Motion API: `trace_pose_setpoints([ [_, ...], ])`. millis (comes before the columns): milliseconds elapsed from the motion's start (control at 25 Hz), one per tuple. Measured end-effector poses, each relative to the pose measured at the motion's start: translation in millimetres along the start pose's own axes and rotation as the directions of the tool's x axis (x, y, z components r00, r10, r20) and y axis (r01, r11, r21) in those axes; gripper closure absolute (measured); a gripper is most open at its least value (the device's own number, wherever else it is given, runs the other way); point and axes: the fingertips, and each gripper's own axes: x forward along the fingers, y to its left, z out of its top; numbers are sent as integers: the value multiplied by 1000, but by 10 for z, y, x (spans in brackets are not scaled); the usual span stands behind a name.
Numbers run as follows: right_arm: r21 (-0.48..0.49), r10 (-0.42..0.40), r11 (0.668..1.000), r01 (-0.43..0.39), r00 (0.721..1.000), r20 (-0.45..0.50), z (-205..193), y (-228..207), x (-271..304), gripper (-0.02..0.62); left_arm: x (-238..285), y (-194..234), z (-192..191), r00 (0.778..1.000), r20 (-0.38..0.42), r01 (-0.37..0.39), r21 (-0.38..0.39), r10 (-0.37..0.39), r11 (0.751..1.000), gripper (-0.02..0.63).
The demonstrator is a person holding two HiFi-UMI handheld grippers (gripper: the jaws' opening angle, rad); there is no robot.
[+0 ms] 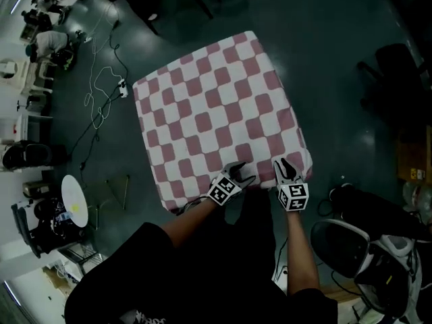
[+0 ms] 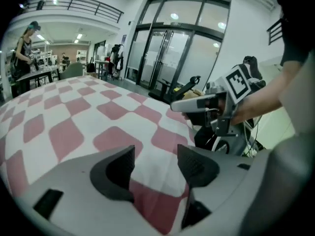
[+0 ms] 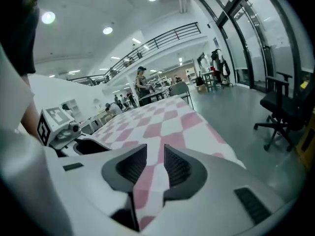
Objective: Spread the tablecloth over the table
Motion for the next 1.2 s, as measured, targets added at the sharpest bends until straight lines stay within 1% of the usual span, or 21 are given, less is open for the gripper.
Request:
trace_pose_setpoints([
  [80, -15, -1, 1000, 1, 1000, -16, -32, 165, 174, 467, -299, 192, -106, 999, 41, 6, 4, -6, 1000, 327],
  [120, -31, -17, 999, 16, 999, -34, -80, 225, 261, 456, -448, 288, -212, 999, 42, 11, 0, -11, 1000, 327],
  [160, -65, -38, 997, 34, 998, -51, -121, 260, 328, 427, -571, 368, -332, 999, 34, 14, -6, -14, 1000, 327],
  [200, -117, -57, 992, 49, 996, -61, -145, 263, 366, 419, -650, 416, -438, 999, 28, 17, -14, -16, 1000, 327],
  [240, -166, -69, 984, 57, 995, -67, -160, 225, 376, 418, -675, 418, -508, 999, 30, 20, -20, -19, 1000, 327],
  [280, -193, -77, 979, 62, 994, -72, -176, 142, 362, 411, -647, 370, -535, 999, 41, 26, -16, -25, 1000, 327],
  [360, -194, -97, 978, 80, 992, -80, -201, -121, 293, 405, -498, 186, -473, 996, 72, 46, 15, -47, 999, 320],
  [400, -194, -111, 977, 92, 990, -88, -215, -229, 260, 405, -439, 105, -420, 994, 88, 56, 25, -58, 998, 304],
  [440, -208, -128, 973, 104, 987, -101, -252, -242, 245, 407, -451, 63, -405, 992, 103, 64, 28, -67, 998, 301],
  [480, -235, -146, 965, 115, 982, -119, -325, -129, 251, 407, -556, 56, -458, 990, 116, 71, 25, -74, 997, 301],
  [560, -288, -185, 948, 138, 972, -145, -508, 312, 295, 405, -917, 57, -718, 987, 130, 94, 22, -96, 995, 301],
  [600, -283, -199, 947, 151, 969, -149, -567, 506, 307, 405, -1079, 39, -858, 985, 132, 112, 22, -114, 993, 299],
  [680, -208, -212, 960, 186, 971, -114, -516, 749, 272, 390, -1315, 23, -1039, 978, 146, 154, -15, -150, 988, 299],
  [720, -154, -212, 968, 200, 975, -67, -401, 857, 229, 393, -1435, 56, -1067, 974, 165, 167, -48, -157, 985, 299],
  [760, -98, -205, 974, 203, 979, -13, -259, 989, 186, 410, -1572, 118, -1063, 969, 192, 169, -73, -152, 983, 299],
  [840, 4, -179, 984, 179, 981, 68, -1, 1323, 135, 428, -1856, 284, -1014, 960, 248, 157, -90, -131, 983, 301],
  [880, 46, -165, 986, 161, 983, 82, 83, 1523, 129, 430, -1992, 364, -992, 955, 269, 155, -97, -124, 983, 301],
  [960, 95, -136, 987, 127, 986, 93, 185, 2013, 118, 430, -2322, 486, -971, 948, 295, 166, -124, -124, 978, 301],
  [1040, 81, -127, 990, 117, 983, 130, 293, 2580, 83, 437, -2765, 581, -945, 939, 320, 178, -140, -125, 974, 309],
  [1080, 67, -132, 990, 123, 979, 158, 355, 2852, 52, 445, -2992, 627, -931, 934, 335, 177, -138, -122, 975, 332],
  [1200, 59, -165, 986, 156, 961, 223, 470, 3549, -99, 513, -3592, 697, -919, 917, 382, 177, -129, -116, 976, 430],
])
